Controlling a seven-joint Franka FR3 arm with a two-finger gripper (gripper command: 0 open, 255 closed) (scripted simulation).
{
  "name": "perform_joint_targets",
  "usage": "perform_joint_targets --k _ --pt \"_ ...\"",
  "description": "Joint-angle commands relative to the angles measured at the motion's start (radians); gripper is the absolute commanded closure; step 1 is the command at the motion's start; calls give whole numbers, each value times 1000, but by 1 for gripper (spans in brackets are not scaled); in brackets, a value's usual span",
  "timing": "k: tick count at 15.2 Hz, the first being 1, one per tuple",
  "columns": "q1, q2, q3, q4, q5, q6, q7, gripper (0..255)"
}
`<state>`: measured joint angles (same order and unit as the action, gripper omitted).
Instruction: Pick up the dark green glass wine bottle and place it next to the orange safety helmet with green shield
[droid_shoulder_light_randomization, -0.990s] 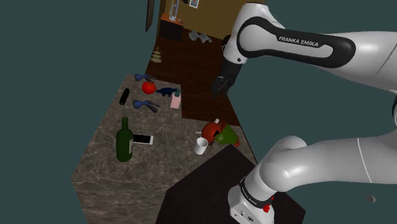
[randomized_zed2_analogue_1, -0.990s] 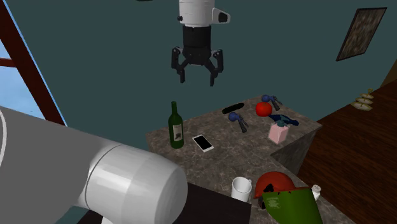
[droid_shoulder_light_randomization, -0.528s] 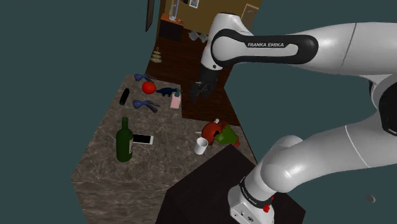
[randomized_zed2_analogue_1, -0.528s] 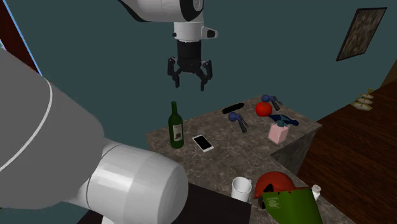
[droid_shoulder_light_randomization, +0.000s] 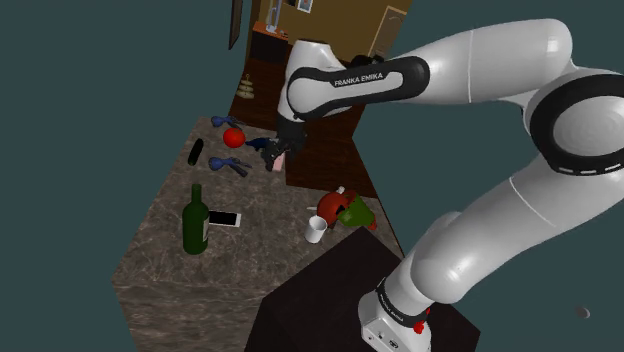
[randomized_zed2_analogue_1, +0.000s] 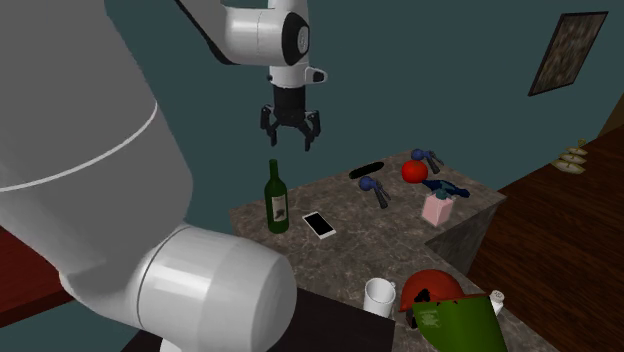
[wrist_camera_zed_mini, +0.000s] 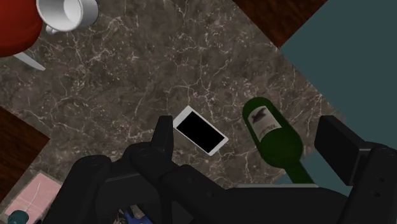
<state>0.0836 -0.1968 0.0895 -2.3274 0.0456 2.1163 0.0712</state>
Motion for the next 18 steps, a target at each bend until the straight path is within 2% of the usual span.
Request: perform_joint_targets --k 1,10,18 --pt "9 78 16 40 0 40 28 0" --pt "56 411 55 272 -33 149 141 0" --pt "117 716 56 571 -72 163 224 0"
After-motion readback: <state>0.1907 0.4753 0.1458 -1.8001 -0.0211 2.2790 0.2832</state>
